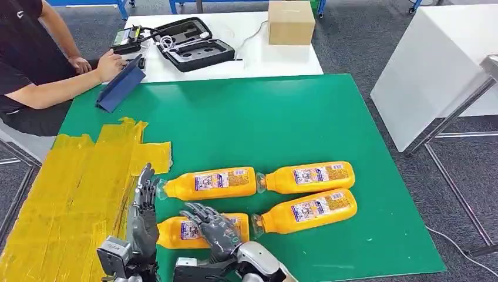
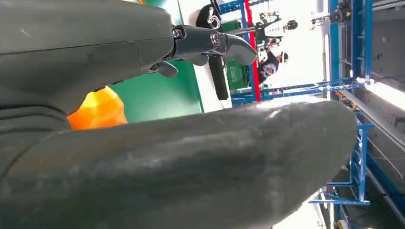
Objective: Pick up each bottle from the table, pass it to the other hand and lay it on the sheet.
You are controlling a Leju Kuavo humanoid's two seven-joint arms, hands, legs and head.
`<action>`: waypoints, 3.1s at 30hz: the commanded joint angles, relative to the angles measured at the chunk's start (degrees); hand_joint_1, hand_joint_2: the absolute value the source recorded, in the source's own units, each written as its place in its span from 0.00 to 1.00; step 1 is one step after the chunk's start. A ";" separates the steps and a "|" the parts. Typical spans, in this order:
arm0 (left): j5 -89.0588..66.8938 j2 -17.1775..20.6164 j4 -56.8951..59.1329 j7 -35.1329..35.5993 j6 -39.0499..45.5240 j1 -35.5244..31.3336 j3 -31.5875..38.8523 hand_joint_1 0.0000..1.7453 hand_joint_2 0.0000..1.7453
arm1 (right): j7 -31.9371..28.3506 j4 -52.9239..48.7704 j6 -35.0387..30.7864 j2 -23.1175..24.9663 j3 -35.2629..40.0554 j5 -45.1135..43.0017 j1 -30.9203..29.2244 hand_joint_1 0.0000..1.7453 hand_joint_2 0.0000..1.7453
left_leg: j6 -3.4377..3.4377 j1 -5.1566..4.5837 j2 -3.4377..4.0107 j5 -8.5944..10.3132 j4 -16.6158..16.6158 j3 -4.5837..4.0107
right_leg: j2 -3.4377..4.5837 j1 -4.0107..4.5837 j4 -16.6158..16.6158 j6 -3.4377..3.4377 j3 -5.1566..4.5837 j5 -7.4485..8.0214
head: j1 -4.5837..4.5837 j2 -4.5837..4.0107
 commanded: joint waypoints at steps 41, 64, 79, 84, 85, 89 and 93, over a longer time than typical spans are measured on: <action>16.48 -0.44 -15.08 -2.38 30.68 7.27 18.02 0.00 0.00 | 22.80 26.75 8.68 4.37 6.30 9.98 -5.90 1.00 1.00 | -0.58 0.34 0.51 -1.70 0.18 3.16 | 0.60 0.33 0.14 -0.62 2.46 -1.46 | -0.02 0.00; 37.11 -0.44 -4.79 7.11 15.49 3.42 20.26 0.00 1.00 | 9.01 -15.77 -4.01 0.63 -1.76 -8.17 8.72 1.00 1.00 | -0.68 0.34 0.10 -2.04 -0.10 3.56 | 0.22 0.39 -0.18 -0.69 2.94 -1.78 | 0.00 0.00; 32.77 -0.44 6.85 13.70 -23.34 2.59 13.75 0.00 1.00 | 4.07 -22.22 -3.13 -1.31 -0.36 -12.16 9.22 1.00 1.00 | -0.62 0.35 0.25 -1.91 -0.06 2.40 | 0.30 0.38 -0.20 -0.53 2.36 -1.65 | 0.02 0.00; 28.92 -0.44 6.06 13.56 -27.48 3.30 11.89 0.00 1.00 | 2.61 -19.80 -1.46 -0.60 -0.37 -12.74 8.09 1.00 1.00 | -0.63 0.34 0.16 -1.90 -0.03 2.32 | 0.22 0.37 -0.14 -0.55 2.29 -1.67 | 0.02 0.00; 28.01 -0.41 6.03 13.33 -28.23 3.38 11.92 0.00 1.00 | 2.44 -19.39 -1.29 -0.40 -0.38 -12.72 7.94 1.00 1.00 | -0.62 0.32 0.23 -1.92 -0.01 2.33 | 0.34 0.34 -0.10 -0.54 2.25 -1.66 | 0.00 0.00; 25.65 -0.41 6.06 12.60 -28.87 3.37 11.72 0.00 1.00 | 2.24 -18.13 -0.64 0.03 -0.56 -12.88 7.34 1.00 1.00 | -0.64 0.37 0.30 -1.92 -0.02 2.33 | 0.36 0.41 -0.14 -0.56 2.28 -1.64 | 0.02 0.00; 24.31 -0.32 6.07 12.05 -29.17 3.30 11.53 0.00 1.00 | 2.14 -16.99 0.02 0.31 -0.62 -12.92 6.99 1.00 1.00 | -0.62 0.33 0.28 -1.91 -0.03 2.31 | 0.37 0.36 -0.11 -0.54 2.25 -1.64 | 0.02 0.00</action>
